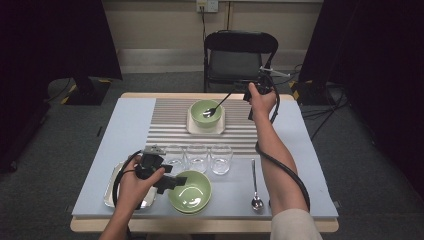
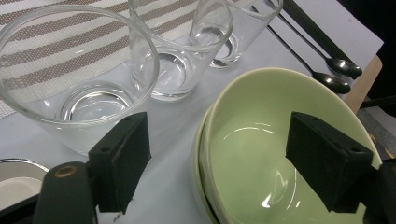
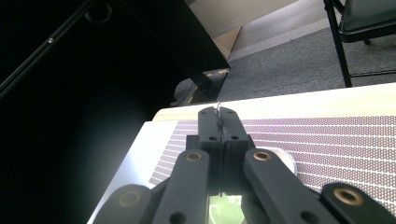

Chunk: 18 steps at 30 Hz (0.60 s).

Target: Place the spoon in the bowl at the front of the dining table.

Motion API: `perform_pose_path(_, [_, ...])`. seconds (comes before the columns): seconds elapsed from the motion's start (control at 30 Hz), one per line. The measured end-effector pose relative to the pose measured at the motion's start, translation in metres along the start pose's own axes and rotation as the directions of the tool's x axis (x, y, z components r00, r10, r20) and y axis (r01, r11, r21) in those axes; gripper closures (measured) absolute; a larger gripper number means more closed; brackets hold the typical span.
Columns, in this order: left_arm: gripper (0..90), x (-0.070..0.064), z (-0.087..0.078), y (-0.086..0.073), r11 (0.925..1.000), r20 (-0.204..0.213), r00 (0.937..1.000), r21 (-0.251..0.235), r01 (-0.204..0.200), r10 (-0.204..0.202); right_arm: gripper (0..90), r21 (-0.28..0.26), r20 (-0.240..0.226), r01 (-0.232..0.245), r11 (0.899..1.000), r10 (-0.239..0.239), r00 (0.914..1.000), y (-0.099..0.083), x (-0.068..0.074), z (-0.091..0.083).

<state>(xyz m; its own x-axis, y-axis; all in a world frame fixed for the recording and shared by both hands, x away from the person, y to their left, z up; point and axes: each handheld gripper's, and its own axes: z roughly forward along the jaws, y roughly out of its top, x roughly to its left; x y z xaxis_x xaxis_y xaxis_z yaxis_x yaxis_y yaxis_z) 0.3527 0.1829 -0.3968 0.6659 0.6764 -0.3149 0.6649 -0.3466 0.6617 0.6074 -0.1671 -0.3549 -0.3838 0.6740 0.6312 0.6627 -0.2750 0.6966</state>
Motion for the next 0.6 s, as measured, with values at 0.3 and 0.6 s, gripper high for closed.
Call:
perform_pose_path(0.3, [21.7,0.0007,-0.0001,-0.0003,1.0,0.003,1.0,0.0,-0.002,0.002,90.0,0.005,0.003,-0.005,1.0,0.005,1.0,-0.005,-0.0038,0.0067])
perform_pose_path(0.6, [21.7,0.0007,0.0012,-0.0009,1.0,0.008,1.0,0.004,0.003,-0.003,90.0,0.009,0.011,-0.006,1.0,0.006,0.9999,-0.0063,-0.005,0.0094])
